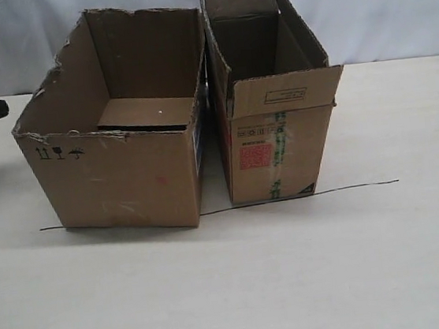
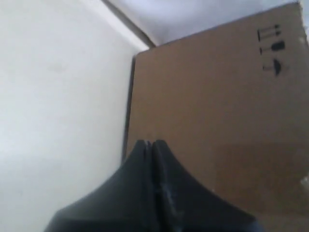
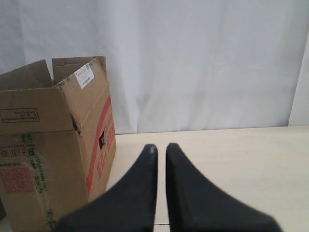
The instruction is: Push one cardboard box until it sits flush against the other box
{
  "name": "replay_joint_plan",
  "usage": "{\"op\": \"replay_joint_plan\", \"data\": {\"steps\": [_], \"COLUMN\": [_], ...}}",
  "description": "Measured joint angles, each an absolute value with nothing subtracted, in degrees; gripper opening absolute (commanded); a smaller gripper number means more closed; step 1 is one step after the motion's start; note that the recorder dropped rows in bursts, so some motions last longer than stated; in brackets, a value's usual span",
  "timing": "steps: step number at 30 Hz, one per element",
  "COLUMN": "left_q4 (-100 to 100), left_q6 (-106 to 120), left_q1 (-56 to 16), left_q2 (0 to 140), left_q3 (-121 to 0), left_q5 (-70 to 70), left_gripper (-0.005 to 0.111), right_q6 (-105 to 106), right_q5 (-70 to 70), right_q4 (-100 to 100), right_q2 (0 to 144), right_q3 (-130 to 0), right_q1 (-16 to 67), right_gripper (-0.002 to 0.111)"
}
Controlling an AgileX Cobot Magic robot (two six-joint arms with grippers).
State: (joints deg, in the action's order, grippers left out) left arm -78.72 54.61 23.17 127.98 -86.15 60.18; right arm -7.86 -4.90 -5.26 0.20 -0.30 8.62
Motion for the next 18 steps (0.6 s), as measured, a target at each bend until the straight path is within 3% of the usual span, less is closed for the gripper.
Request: {"op": "replay_joint_plan", "data": {"steps": [10,14,18], "left_q4": [-56.64,-52.92,-56.08], "left_q6": [42.86,42.24,44.61], "left_q1": [23.27,23.27,22.21], "left_q2": [113.40,101.95,100.00], "left_q3": [-83.86,-68.54,-59.23], "left_q5": [65.36,59.58,57.84], "left_gripper": [0.000,0.000,0.000], "right_q6": [-7.86,-7.86,-7.86], "right_q5": [-4.90,-4.90,-4.90], "right_q4": [-5.26,-5.26,-5.26], "right_q2": [0.20,0.20,0.20], "right_q3": [-0.30,-0.30,-0.30], "right_q1": [8.62,8.62,8.62], "right_gripper": [0.005,0.005,0.005]}}
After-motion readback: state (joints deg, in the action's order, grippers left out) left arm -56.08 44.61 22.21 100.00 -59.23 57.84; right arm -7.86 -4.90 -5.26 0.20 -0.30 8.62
